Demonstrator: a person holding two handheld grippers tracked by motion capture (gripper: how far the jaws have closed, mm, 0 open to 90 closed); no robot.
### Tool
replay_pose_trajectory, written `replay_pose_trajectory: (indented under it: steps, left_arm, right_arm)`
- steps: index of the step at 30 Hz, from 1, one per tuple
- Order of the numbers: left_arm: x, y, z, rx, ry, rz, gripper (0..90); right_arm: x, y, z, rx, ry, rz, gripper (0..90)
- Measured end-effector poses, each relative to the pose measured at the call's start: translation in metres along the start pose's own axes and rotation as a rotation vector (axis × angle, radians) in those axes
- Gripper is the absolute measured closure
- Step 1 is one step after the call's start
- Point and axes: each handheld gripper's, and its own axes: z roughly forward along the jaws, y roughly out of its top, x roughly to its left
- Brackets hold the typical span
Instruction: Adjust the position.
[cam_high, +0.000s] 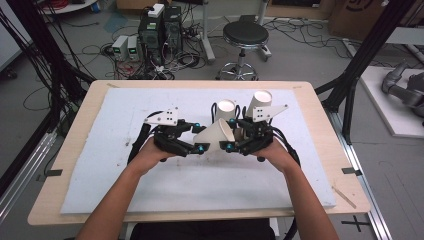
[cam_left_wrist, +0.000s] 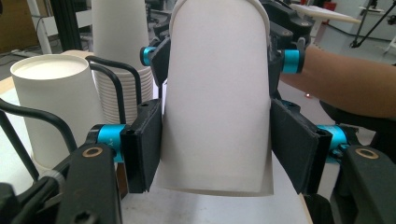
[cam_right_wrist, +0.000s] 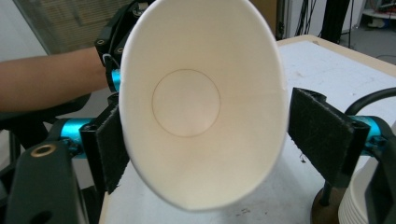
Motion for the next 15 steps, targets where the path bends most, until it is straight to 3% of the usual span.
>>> replay_pose_trajectory:
  steps: [1, 5, 12, 15]
  left_arm:
    - [0.0009, -0.0004, 0.0000, 0.005, -0.001, 0.002, 36.8]
    - [0.0020, -0.0011, -0.0006, -0.003, -0.011, -0.009, 37.0]
    - [-0.0003, -0.0019, 0.0035, 0.041, -0.008, -0.027, 36.0]
    - [-0.0021, -0.0009, 0.0031, 0.047, 0.013, -0.024, 30.2]
  right_arm:
    - [0.0005, 0.0005, 0.0010, -0.004, 0.001, -0.016, 27.8]
    - [0.0011, 0.0028, 0.0003, -0.011, 0.024, -0.028, 33.5]
    - [0.0000, 0.0021, -0.0010, 0.009, 0.050, -0.033, 36.6]
    - [0.0002, 0.0019, -0.0008, 0.022, 0.043, -0.040, 36.3]
